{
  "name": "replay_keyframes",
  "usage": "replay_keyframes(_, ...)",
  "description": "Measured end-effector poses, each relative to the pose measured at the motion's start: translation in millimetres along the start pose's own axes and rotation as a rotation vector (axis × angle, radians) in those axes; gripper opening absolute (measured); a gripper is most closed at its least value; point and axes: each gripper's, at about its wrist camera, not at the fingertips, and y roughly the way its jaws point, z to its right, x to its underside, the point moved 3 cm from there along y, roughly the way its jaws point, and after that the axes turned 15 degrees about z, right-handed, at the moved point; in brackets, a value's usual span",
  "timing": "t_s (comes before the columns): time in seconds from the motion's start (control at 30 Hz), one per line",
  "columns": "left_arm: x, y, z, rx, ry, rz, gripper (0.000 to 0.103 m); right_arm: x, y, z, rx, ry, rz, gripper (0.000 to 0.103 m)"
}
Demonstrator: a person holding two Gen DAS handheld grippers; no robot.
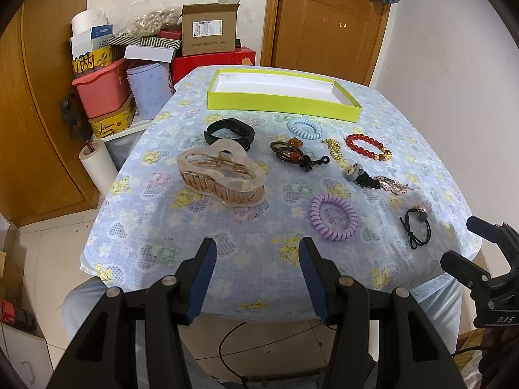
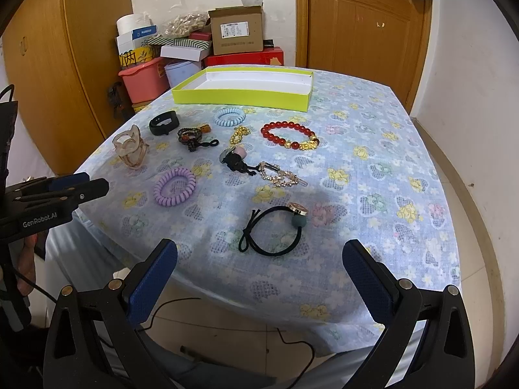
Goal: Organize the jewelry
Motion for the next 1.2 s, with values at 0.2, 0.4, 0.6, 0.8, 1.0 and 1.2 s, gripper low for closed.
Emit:
replay_keyframes(0.2,0,0,0,0.000,0.000,0.000,0.055,0,0,0,0.000,0.001,0.000,0.102)
replay_keyframes(0.4,-1,0,0,-0.001,-0.001,-0.001,0.055,0,1,0,0.000,-0.001,-0.001,0.102)
replay_keyframes(0.6,-1,2,-1,-0.002,-0.003,-0.004,0.055,0,1,0,-0.001,-0.001,-0.001,0.102)
replay_keyframes(0.8,-3,9,-6,-0.009,-0.020,-0.009,0.055,-3,6,0,-0.003,-0.011,-0.001,0.102)
replay_keyframes(1.0,-13,22,-15,-0.013,-0.078,-0.003,0.058,-11,18,2,-0.005,-0.021,0.004,0.102)
replay_keyframes(1.2,-29,44,-33,-0.036,-0.196,-0.006,0.062,-19,31,3,-0.017,-0.035,0.003,0.102)
